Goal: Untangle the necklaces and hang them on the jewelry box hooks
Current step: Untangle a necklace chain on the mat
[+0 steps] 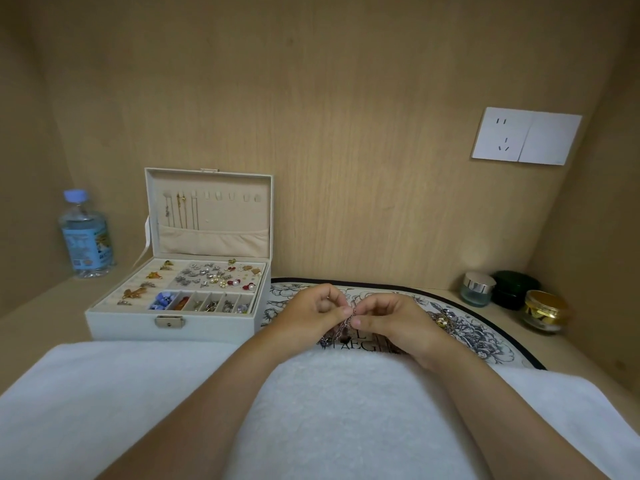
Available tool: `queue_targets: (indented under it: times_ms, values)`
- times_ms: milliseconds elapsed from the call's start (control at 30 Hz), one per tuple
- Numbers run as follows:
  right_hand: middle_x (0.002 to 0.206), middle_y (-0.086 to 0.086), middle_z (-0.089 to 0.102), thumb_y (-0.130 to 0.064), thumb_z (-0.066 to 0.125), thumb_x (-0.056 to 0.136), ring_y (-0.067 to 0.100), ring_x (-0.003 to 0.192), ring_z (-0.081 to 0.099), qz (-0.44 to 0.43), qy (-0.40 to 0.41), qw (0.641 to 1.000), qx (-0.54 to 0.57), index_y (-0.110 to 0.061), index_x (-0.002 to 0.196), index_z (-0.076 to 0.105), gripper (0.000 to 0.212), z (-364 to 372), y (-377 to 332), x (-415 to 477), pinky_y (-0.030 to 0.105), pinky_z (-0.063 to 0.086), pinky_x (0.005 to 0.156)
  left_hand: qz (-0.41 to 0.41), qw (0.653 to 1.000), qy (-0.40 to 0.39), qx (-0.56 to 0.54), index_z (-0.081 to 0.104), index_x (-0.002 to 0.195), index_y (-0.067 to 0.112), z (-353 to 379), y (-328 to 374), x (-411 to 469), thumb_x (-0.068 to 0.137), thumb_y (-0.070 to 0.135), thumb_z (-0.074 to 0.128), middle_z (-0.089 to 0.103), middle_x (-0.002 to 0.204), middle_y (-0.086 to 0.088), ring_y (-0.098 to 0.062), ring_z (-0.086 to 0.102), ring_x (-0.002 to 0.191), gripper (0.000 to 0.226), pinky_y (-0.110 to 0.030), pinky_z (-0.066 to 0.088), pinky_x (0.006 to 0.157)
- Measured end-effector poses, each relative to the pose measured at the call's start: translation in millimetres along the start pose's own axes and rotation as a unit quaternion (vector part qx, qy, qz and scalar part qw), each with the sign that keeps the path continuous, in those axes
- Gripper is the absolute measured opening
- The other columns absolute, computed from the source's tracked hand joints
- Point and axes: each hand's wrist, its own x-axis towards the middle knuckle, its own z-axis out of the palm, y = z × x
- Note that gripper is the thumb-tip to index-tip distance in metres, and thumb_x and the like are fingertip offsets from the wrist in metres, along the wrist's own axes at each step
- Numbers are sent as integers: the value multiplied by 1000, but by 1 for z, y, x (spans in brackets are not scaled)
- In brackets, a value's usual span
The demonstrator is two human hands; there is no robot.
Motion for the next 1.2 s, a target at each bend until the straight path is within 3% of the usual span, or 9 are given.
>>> queue_targets:
  times_ms: [233,367,533,700,867,1000,1133,1200]
  values:
    - [86,15,75,-7,83,76,16,79,68,-26,15,999,-28,-2,88,77,13,-1,0,1,31,55,82,-14,999,-1,-31,64,94,9,0,6,-2,92,17,69,66,68,0,-10,55,60,10,-18,45,60]
    - [81,11,73,-4,76,82,16,75,66,-47,32,998,1,-5,81,73,3,-3,-4,2,26,54,75,-42,998,-22,-32,64,97,13,-2,8,-3,95,21,65,68,68,2,-10,57,59,9,-23,47,67]
    - [73,6,59,-12,52,100,21,68,56,-4,3,1000,31,-10,82,59,19,-1,-9,3,26,49,66,-67,997,-40,15,68,100,22,-7,13,-4,97,34,60,66,70,11,-5,54,62,14,-20,43,66]
    - [84,11,51,-29,57,87,19,73,51,-22,-29,995,96,-9,90,56,20,0,-12,3,28,45,69,-10,998,-49,39,72,93,23,-5,11,-5,92,21,68,71,88,5,-6,64,85,5,-28,50,86]
    - [83,5,56,-27,56,92,21,75,56,-32,-62,972,225,-16,95,51,13,-5,-11,2,34,48,73,4,998,22,57,64,78,27,-3,12,-1,91,21,66,62,78,2,-12,55,75,14,-32,44,75]
    - [84,3,59,-22,51,99,13,54,42,-13,-41,971,236,-19,97,50,3,-6,-14,0,22,25,45,0,998,65,5,63,75,18,-4,18,-4,86,16,73,70,83,-7,-11,62,76,15,-29,49,76]
    - [87,5,65,-20,46,101,7,40,21,9,-28,975,218,-20,94,51,9,-8,-15,0,22,11,42,-2,994,71,-87,60,80,9,-8,24,-7,90,8,67,72,85,-11,-4,64,66,13,-14,46,60]
    - [87,6,66,-19,44,102,7,39,19,16,-33,980,194,-19,93,49,11,-9,-17,-2,22,9,42,-9,989,62,-132,57,82,7,-9,24,-6,94,4,60,70,81,-13,-13,65,68,13,-18,47,59]
